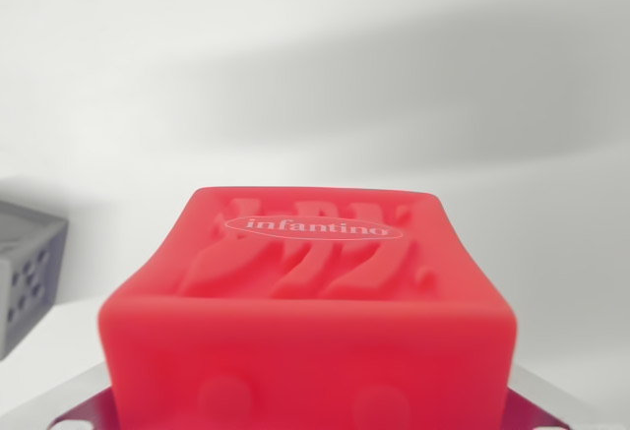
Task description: Destack cube
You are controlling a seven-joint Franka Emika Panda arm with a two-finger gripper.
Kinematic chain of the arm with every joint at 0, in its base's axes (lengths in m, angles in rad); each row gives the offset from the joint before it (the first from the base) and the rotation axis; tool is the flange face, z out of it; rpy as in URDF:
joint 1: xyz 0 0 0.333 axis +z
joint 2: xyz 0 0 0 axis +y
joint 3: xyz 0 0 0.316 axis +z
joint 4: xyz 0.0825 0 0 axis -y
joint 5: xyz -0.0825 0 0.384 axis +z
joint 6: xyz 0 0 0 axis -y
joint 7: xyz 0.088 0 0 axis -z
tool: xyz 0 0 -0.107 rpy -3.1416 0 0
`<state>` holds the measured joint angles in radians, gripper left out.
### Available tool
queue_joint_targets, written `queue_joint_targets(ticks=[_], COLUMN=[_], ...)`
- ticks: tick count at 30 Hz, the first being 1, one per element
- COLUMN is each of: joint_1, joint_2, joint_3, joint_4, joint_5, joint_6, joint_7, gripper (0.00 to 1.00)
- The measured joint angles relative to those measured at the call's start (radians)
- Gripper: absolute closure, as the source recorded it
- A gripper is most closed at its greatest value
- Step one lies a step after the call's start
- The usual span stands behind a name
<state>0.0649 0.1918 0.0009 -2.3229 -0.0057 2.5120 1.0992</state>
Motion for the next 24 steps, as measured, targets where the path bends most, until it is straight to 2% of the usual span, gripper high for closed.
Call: queue_joint_targets(ticks=[24], joint_1=[-0.077], joint_2=[0.041], joint_3=[-0.007], joint_4=[0.007], joint_5=[0.003], joint_6=[0.032], joint_7=[-0.154], gripper=[1.00])
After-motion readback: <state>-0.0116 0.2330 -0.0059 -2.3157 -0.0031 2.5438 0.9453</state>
